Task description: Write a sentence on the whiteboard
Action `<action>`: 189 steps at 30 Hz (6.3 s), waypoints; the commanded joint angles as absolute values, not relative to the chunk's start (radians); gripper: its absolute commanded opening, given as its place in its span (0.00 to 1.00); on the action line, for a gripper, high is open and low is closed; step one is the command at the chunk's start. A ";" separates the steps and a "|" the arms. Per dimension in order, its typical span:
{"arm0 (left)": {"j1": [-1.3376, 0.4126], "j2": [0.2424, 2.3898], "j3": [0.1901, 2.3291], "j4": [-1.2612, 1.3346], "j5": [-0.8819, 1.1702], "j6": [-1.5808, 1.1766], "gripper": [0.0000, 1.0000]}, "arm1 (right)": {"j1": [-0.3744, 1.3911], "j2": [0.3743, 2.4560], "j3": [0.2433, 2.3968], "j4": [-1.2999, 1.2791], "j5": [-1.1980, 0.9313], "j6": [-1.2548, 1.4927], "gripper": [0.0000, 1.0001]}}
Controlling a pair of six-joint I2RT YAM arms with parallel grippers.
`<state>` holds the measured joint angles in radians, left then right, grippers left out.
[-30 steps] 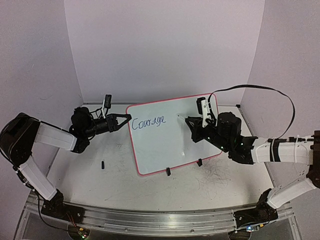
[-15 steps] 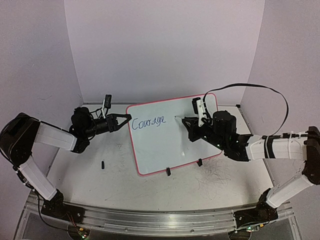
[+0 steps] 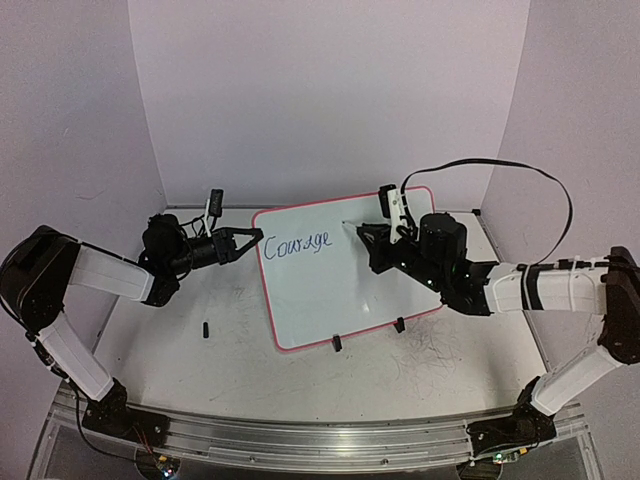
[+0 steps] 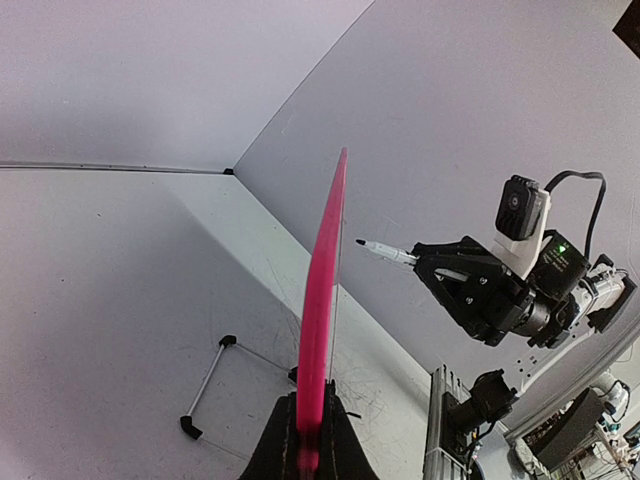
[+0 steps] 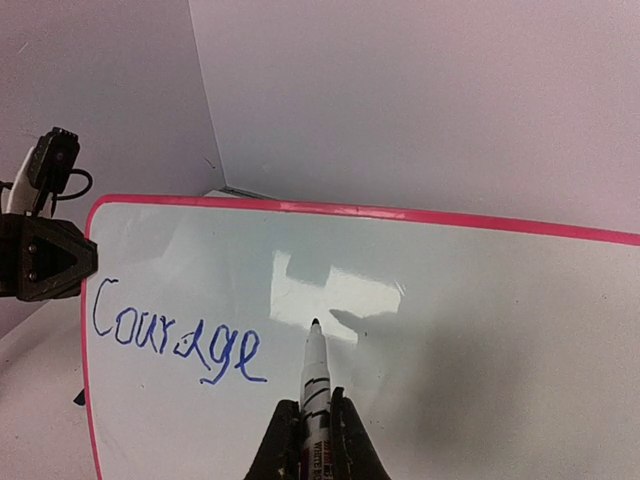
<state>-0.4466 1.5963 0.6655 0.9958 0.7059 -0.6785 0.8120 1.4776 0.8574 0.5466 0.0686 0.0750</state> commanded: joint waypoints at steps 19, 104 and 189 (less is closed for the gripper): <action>-0.473 1.607 0.679 0.968 0.710 -0.685 0.00 | 0.810 1.540 0.927 0.576 0.132 0.070 0.00; -0.481 1.617 0.700 0.961 0.710 -0.678 0.00 | 0.812 1.477 0.844 0.609 0.044 0.129 0.00; -0.484 1.604 0.709 0.936 0.715 -0.676 0.00 | 0.812 1.452 0.752 0.579 0.181 0.169 0.00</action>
